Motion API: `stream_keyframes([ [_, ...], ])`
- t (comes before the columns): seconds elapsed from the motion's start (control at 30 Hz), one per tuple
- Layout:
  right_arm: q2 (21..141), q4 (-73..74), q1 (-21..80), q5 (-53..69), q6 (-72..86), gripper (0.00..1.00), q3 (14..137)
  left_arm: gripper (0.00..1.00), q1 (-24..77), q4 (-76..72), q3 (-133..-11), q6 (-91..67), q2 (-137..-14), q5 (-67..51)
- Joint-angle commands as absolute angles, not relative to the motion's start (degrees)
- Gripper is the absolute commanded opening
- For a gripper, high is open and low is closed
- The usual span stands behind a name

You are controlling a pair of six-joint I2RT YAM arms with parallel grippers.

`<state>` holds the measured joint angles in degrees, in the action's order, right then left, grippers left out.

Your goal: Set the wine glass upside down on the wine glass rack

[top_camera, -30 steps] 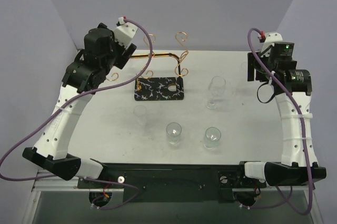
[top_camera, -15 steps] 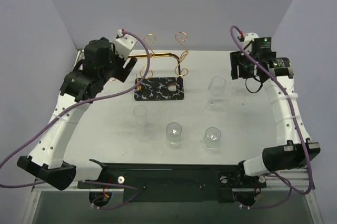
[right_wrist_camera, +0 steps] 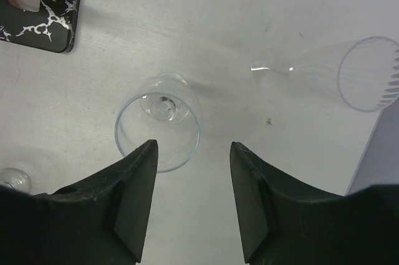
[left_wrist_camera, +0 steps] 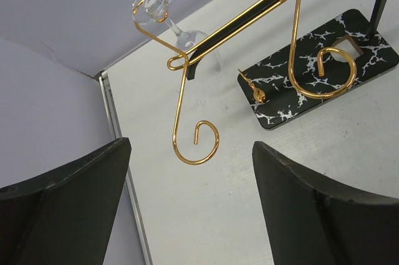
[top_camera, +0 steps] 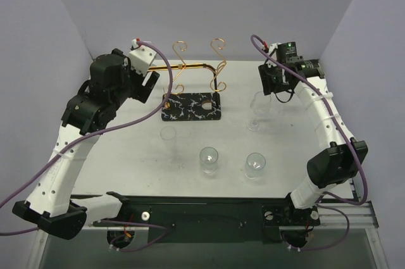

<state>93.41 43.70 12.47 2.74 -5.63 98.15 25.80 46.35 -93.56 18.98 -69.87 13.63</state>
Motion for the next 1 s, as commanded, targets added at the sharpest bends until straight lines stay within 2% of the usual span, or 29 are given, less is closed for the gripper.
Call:
stream_keyframes([
  [0.0, 92.9, 43.2, 12.5, 0.8, -5.9, 0.45, 97.1, 0.9, 25.8, 45.9, -94.3, 18.1, -67.9, 12.6],
  [0.57, 96.4, 41.2, 12.3, 1.1, -6.5, 0.36, 91.1, 0.9, 25.9, 46.9, -95.9, 17.3, -67.9, 10.9],
  [0.73, 97.3, 40.7, 12.2, 1.3, -6.6, 0.29, 90.4, 0.91, 25.9, 47.2, -96.1, 17.3, -67.8, 10.7],
  [0.97, 96.6, 40.6, 12.0, 1.7, -6.8, 0.13, 90.8, 0.91, 25.9, 47.2, -96.1, 17.4, -67.9, 10.5],
])
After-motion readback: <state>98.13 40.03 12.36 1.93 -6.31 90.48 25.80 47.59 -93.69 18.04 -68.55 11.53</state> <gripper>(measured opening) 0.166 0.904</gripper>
